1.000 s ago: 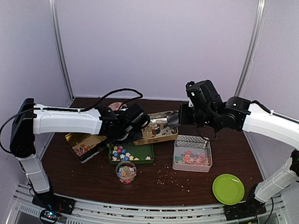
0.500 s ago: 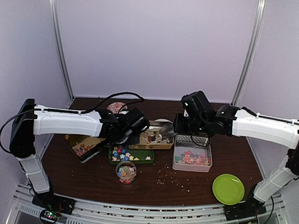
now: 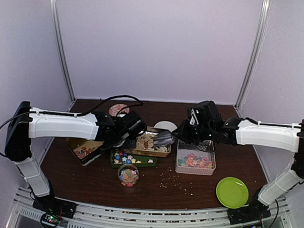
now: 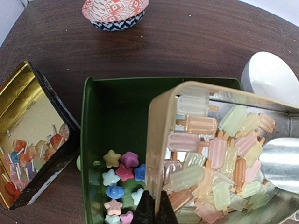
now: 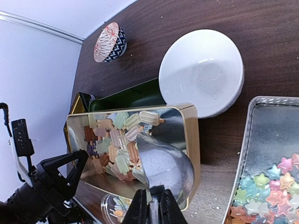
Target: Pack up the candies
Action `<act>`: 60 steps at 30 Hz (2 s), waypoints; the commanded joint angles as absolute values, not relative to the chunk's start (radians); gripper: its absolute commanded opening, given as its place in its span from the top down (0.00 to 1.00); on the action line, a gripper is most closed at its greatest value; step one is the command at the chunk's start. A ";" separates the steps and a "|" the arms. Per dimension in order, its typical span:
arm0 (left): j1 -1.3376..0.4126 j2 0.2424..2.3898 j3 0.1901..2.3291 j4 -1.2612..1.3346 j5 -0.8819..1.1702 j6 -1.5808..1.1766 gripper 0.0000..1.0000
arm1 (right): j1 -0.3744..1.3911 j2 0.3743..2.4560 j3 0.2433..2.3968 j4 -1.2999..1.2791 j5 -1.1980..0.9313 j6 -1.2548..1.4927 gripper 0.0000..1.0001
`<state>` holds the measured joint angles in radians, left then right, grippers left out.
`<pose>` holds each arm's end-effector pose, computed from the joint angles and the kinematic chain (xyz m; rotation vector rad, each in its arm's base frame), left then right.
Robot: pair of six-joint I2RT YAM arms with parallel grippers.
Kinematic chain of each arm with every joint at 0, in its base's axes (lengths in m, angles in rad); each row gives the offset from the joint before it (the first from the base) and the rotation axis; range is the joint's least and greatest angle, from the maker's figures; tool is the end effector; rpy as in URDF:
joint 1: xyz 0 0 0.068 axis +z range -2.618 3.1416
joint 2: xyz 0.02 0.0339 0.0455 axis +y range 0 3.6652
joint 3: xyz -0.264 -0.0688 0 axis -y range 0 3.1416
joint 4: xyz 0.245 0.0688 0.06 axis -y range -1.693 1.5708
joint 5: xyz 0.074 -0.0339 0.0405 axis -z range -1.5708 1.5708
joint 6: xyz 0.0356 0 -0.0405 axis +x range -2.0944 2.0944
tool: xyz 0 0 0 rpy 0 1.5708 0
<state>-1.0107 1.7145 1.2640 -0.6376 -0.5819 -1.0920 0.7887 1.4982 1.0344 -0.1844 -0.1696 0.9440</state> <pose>0.2039 -0.2884 0.2302 -0.2747 2.3940 -0.1563 0.2310 0.2410 0.2550 0.0870 2.4562 1.0652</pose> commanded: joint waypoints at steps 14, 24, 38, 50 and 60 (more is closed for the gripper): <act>-1.007 1.691 1.319 -0.389 -0.513 -1.109 1.00 | 0.769 1.605 0.875 0.051 -0.388 1.158 1.00; -1.006 1.724 1.341 -0.368 -0.472 -1.094 1.00 | 0.774 1.673 0.888 0.180 -0.464 1.222 1.00; -1.006 1.711 1.331 -0.333 -0.454 -1.055 1.00 | 0.769 1.725 0.864 0.345 -0.535 1.311 1.00; -1.003 1.694 1.310 -0.247 -0.327 -0.948 1.00 | 0.766 1.737 0.860 0.394 -0.622 1.290 1.00; -1.002 1.651 1.202 -0.189 -0.302 -0.922 1.00 | 0.707 1.659 0.710 0.449 -0.633 1.288 1.00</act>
<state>-0.9829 1.7256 1.1851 -0.4541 -0.3840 -0.9260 0.7105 1.6653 0.7570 0.4606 -0.6064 1.3045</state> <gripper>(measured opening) 0.022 0.078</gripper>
